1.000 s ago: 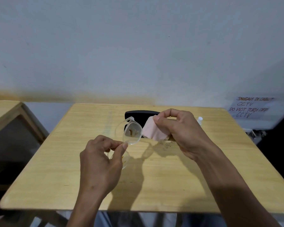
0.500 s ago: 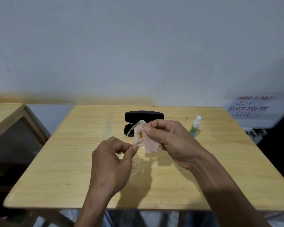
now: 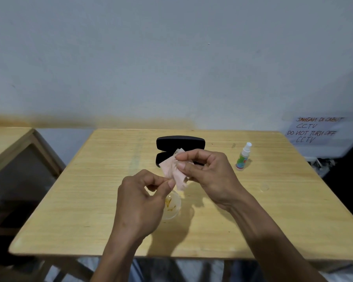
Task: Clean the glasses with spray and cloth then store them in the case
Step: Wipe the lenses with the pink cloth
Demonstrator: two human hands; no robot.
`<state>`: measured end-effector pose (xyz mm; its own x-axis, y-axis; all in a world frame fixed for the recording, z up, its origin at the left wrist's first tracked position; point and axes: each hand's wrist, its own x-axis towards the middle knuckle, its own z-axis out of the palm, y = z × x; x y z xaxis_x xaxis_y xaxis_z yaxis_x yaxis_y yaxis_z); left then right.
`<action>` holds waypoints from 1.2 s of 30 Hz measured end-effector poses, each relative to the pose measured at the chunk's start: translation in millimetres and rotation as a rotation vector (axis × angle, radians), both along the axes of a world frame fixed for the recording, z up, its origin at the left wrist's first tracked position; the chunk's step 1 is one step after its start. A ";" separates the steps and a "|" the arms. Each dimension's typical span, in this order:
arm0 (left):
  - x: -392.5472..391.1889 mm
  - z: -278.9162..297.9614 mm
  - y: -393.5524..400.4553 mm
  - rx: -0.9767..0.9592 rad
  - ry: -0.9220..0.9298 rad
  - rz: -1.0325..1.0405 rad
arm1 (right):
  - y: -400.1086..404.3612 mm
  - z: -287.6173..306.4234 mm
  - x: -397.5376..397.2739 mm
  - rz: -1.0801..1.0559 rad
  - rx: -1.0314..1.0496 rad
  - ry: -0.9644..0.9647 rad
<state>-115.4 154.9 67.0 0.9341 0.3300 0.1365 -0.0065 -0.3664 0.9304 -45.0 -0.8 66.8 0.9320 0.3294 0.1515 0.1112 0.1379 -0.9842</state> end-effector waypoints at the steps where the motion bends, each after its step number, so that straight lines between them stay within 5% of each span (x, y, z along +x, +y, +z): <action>1: -0.4 0.6 0.4 -0.021 0.004 -0.006 | -0.5 -0.3 0.5 0.010 0.007 -0.003; 25: -4.3 7.2 3.3 -0.165 0.060 -0.032 | 5.5 4.1 -4.5 -0.022 0.070 -0.013; 36: -3.4 -0.9 -2.7 -0.324 0.037 -0.008 | -13.7 9.1 -2.2 0.035 -0.155 -0.094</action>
<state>-118.8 152.2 66.1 0.9393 0.3431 -0.0082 0.0276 -0.0516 0.9983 -47.2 -14.5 75.9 0.9036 0.3875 0.1826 0.2018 -0.0089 -0.9794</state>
